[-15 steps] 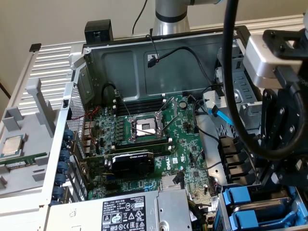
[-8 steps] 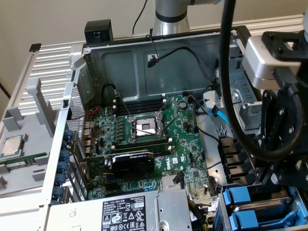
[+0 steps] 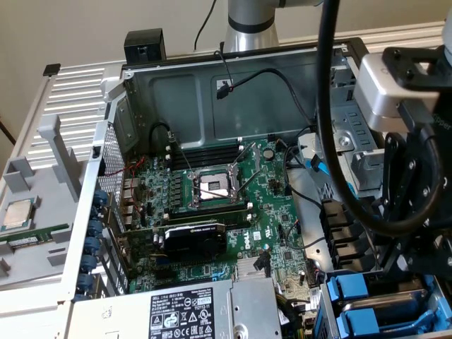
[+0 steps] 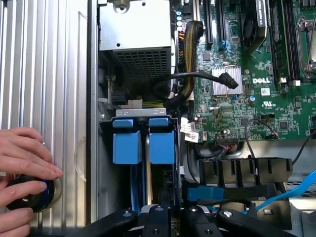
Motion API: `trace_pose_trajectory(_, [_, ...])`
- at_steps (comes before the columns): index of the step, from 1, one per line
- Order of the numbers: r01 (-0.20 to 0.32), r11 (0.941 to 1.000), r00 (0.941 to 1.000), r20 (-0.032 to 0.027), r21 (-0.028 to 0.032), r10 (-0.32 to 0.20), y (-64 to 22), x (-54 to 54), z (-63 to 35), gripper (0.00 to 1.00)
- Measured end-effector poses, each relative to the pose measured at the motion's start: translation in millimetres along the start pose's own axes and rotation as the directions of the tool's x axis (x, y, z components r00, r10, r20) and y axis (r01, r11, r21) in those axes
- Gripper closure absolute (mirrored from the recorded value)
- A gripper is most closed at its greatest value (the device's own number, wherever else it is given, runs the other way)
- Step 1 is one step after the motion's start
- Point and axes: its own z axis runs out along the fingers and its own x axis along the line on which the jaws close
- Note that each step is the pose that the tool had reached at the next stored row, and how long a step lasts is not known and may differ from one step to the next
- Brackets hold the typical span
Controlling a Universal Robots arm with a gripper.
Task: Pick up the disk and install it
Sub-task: 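Insert the first disk wire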
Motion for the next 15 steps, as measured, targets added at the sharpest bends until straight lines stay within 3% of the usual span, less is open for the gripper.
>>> trace_pose_trajectory(15, [-0.008, 1.0, 1.0, -0.0024, 0.0055, 0.008, 0.6, -0.2, 1.2, 0.83])
